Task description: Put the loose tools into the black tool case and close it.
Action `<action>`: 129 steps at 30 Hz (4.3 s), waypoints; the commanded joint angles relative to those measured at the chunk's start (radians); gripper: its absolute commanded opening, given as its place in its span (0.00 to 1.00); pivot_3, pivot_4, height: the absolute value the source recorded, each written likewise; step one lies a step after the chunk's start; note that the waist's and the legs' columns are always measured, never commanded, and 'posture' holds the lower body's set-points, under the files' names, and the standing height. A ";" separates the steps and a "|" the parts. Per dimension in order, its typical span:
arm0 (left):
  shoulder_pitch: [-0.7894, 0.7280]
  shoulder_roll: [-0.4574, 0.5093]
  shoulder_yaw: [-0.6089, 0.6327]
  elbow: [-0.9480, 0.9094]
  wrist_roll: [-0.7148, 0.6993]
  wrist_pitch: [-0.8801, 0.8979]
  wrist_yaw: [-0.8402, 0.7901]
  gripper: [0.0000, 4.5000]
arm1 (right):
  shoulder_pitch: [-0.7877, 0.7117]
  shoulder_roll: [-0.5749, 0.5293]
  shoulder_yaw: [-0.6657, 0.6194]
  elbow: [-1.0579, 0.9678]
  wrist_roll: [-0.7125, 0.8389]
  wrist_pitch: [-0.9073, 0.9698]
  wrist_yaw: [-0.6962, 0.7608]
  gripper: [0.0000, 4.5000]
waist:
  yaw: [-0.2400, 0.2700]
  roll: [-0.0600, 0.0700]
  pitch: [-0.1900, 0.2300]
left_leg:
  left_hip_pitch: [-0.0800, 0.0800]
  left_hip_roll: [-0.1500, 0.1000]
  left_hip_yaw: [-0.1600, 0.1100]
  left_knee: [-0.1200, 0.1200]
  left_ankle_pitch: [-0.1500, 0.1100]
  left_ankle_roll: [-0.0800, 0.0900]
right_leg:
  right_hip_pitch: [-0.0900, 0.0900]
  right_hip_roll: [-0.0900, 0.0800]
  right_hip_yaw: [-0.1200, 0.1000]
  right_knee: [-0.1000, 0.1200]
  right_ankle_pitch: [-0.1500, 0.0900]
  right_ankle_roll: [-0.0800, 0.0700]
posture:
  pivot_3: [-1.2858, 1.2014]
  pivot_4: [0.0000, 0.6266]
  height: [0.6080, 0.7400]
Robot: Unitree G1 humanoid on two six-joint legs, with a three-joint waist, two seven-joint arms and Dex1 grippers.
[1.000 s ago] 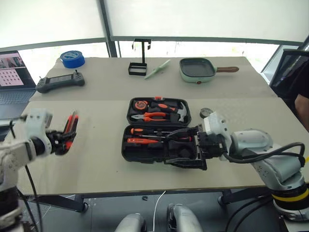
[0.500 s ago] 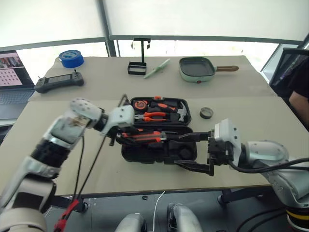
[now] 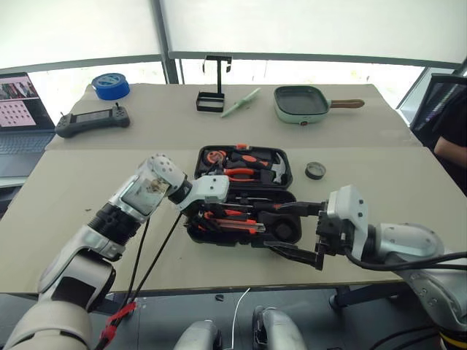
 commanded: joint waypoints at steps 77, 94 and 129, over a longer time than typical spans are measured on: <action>-0.027 0.081 -0.034 0.054 -0.025 -0.277 -0.080 0.01 | 0.008 0.011 0.027 0.017 -0.037 -0.035 0.016 1.00 | -0.001 0.003 -0.002 | -0.001 -0.001 0.001 0.005 -0.002 0.004 | 0.001 0.000 0.000 0.000 0.002 0.003 | 0.52 0.24 1.00; -0.059 0.088 -0.016 0.046 -0.154 -0.191 -0.080 0.01 | 0.009 0.013 0.029 0.014 -0.027 -0.031 0.006 1.00 | 0.021 0.006 -0.004 | 0.001 -0.001 0.001 0.009 -0.003 0.006 | 0.004 0.000 0.002 0.001 0.002 0.004 | 0.52 0.24 1.00; -0.006 -0.052 0.064 0.035 0.011 -0.245 -0.062 0.01 | 0.023 0.008 0.026 0.003 -0.020 -0.026 0.011 1.00 | 0.000 0.009 -0.008 | 0.000 -0.002 0.001 0.004 -0.003 0.006 | 0.003 0.000 0.001 -0.001 0.002 0.005 | 0.52 0.24 1.00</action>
